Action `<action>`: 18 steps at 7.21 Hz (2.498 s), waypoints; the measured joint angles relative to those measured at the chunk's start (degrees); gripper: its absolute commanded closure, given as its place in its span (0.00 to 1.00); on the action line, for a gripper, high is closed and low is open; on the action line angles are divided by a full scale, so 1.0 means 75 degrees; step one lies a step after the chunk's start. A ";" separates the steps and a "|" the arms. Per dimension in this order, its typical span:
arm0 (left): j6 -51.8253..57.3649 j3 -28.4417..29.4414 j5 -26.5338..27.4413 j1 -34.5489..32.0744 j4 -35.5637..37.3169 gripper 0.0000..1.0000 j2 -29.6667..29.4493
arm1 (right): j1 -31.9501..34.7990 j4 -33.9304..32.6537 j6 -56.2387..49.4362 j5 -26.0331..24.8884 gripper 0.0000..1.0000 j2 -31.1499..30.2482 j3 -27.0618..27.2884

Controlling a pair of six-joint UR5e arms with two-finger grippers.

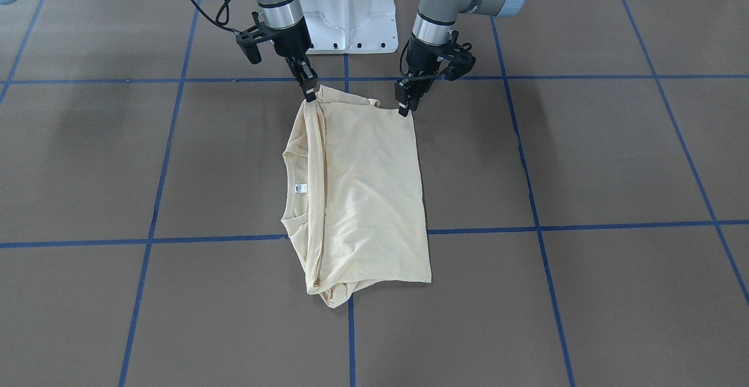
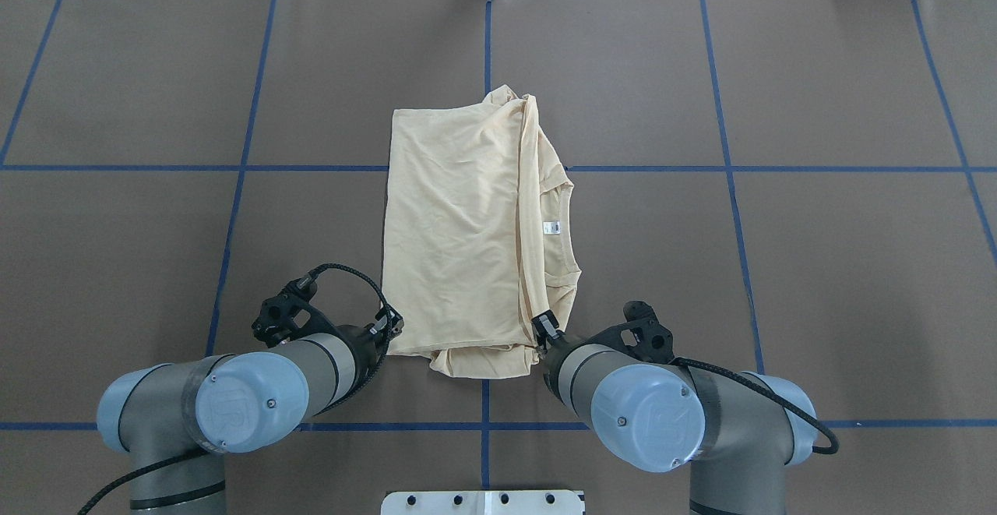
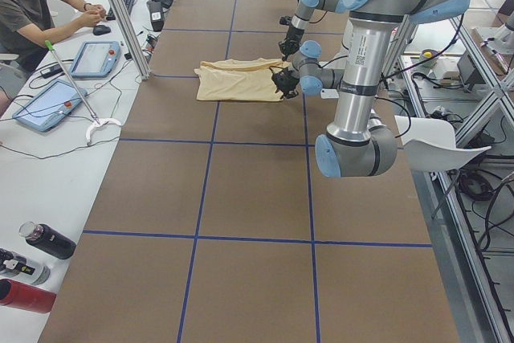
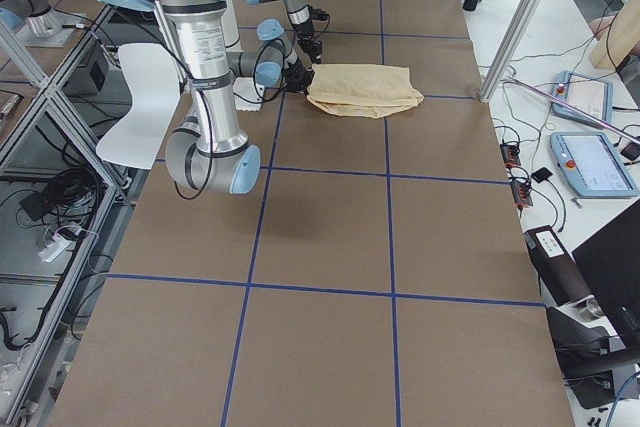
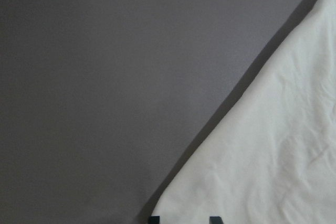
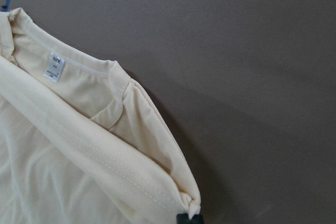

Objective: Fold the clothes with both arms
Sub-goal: 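Grasp the other near corner of the shirt with the left gripper, then lift both near corners and fold them over toward the far edge with both grippers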

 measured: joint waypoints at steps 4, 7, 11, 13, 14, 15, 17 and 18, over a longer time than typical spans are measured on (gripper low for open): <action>-0.0008 0.0090 -0.0027 0.0084 0.0013 0.56 0.0015 | 0.0011 0.0000 0.0000 0.0000 1.00 -0.0005 0.0052; -0.0008 0.0192 -0.0039 0.0112 0.0014 0.71 0.0003 | 0.0011 0.0000 0.0000 0.0000 1.00 0.0008 0.0057; -0.0059 0.0200 -0.0055 0.0149 0.0014 1.00 -0.0044 | -0.0008 0.0000 0.0000 0.0000 1.00 0.0017 0.0047; -0.0032 0.0094 -0.0059 0.0150 0.0123 1.00 -0.0023 | -0.0001 0.0000 0.0000 0.0000 1.00 0.0004 0.0056; 0.0008 -0.0116 -0.0129 0.0149 0.0250 1.00 -0.0012 | 0.0012 -0.0002 0.0000 0.0000 1.00 -0.0039 0.0125; 0.0034 -0.0468 -0.0283 0.0147 0.0427 1.00 -0.0006 | 0.0022 -0.0005 0.0000 0.0000 1.00 -0.0158 0.0290; 0.0031 -0.1279 -0.0519 0.0142 0.0814 1.00 -0.0017 | -0.0066 -0.0194 0.0027 0.0000 1.00 -0.0467 0.0869; 0.0022 -0.1616 -0.0641 0.0124 0.0919 1.00 -0.0034 | -0.0138 -0.0484 0.0055 0.0005 1.00 -0.0527 0.1226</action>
